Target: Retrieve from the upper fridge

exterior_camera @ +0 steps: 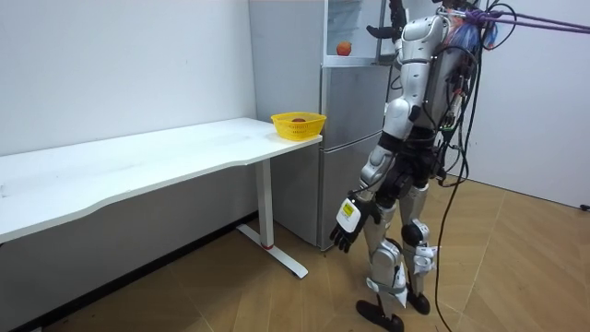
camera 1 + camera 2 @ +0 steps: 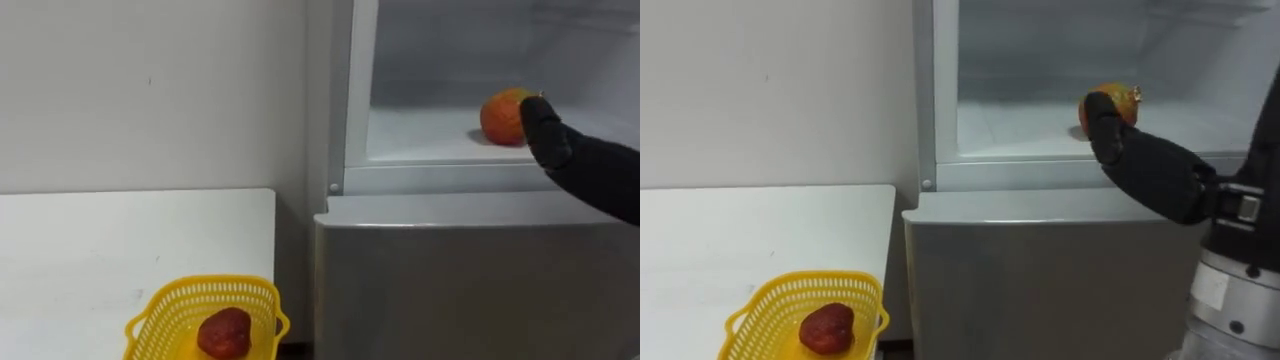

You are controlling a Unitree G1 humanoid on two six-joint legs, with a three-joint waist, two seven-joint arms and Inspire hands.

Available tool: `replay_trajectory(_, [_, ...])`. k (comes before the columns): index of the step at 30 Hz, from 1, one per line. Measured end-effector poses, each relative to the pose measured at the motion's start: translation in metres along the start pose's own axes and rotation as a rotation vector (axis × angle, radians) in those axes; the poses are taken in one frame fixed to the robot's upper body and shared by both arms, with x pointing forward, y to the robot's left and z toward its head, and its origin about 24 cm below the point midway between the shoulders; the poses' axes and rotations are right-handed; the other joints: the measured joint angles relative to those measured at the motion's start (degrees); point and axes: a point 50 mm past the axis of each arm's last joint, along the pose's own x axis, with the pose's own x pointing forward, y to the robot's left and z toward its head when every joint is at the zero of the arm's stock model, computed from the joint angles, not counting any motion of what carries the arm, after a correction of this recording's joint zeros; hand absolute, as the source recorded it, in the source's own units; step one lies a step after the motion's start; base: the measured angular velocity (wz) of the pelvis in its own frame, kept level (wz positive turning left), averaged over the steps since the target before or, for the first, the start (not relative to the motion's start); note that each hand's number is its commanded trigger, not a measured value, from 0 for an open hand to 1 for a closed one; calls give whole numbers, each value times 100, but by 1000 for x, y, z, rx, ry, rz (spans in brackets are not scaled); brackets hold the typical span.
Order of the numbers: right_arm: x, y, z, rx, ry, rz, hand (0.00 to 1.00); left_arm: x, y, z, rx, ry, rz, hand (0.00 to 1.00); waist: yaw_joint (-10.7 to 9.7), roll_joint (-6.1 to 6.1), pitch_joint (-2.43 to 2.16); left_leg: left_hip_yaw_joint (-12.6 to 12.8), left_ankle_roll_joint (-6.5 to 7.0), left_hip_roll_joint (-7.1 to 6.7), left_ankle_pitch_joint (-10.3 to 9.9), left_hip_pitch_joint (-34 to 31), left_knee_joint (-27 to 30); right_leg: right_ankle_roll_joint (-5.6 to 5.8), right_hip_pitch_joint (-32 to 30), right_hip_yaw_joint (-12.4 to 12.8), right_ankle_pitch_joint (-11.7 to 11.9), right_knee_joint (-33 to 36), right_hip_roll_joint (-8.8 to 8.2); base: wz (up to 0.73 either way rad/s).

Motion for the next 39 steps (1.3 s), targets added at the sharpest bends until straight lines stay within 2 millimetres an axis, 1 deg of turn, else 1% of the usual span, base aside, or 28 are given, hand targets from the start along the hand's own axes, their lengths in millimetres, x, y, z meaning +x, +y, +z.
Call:
replay_trajectory(3, [-1, -4, -3, -10, 13, 0, 0, 0, 0, 0, -2, -1, 2, 0, -3, -4, -1, 0, 0, -1, 0, -1, 1, 0, -1, 1, 0, 4, -2, 0])
replay_trajectory(5, [-1, -5, -7, -25, 28, 0, 0, 0, 1, 0, -4, -3, -1, 0, -3, -20, -11, 0, 0, -2, 0, -6, 1, 0, -2, 3, 0, 3, -1, 0])
replay_trajectory(10, [-1, -6, -16, -21, 65, 20, 0, 0, 2, 1, -11, -4, -9, 0, 13, -30, -12, -1, 1, -8, 0, -15, 7, -1, 24, 15, 1, 4, -1, 0])
replay_trajectory(13, [0, -8, -29, -23, 131, 39, 0, 0, 4, 0, -13, -1, -4, 0, 33, -83, -20, -2, 1, -8, 0, -15, -6, -1, 27, 14, 0, 4, 1, 0])
replay_trajectory(18, [5, -6, -47, 24, 236, 26, 0, 0, 6, -2, -7, 3, 1, 0, 24, -160, -9, 0, 1, -7, 0, -11, 8, -1, 40, 10, 1, 4, 0, 0])
replay_trajectory(20, [9, -8, -53, 33, 267, 38, 0, -1, 9, -1, -4, -1, 3, 0, 29, -214, 3, -2, 1, -6, 0, -17, 13, -1, 43, 0, 1, 4, -2, 0])
replay_trajectory(23, [12, -9, -55, 34, 273, 61, 0, -1, 11, -1, -2, -4, -1, 0, 33, -262, 27, -5, 1, -6, 0, -44, 14, -1, 36, -14, 0, 3, -2, 0])
replay_trajectory(27, [14, -10, -55, 31, 267, 72, 0, -1, 13, 1, 4, -13, 3, 0, 40, -313, 7, -4, 0, -5, 0, -79, 14, 0, -2, -25, 0, 3, -3, 0])
replay_trajectory(29, [15, -7, -59, 35, 284, 87, 0, -1, 13, 0, 11, -14, 8, 0, 55, -340, 6, 7, 1, -7, 1, -87, 15, 0, -12, -32, 1, 4, -7, 0])
replay_trajectory(34, [22, -4, -68, 68, 338, 91, 0, -2, 15, 0, -5, -12, 18, 0, 61, -365, 5, -1, 1, -7, 1, -90, 15, 0, -32, -48, 0, 5, -11, 0])
replay_trajectory(36, [25, -5, -72, 56, 352, 99, 0, -2, 16, -1, -14, -9, 21, 0, 120, -371, 7, -10, 1, -7, 1, -97, 15, 0, -32, -96, 0, 4, -18, 2])
replay_trajectory(37, [26, -6, -74, 45, 355, 105, 0, -2, 17, -2, -18, -7, 25, 0, 141, -378, 4, -24, 1, -6, 1, -103, 22, 0, -28, -160, 0, 4, -22, 6])
replay_trajectory(39, [25, -6, -76, 40, 363, 108, 0, -3, 17, -4, -18, -1, 26, 0, 152, -388, 1, -37, 1, -6, 1, -108, 23, 0, -24, -197, 0, 4, -26, 3])
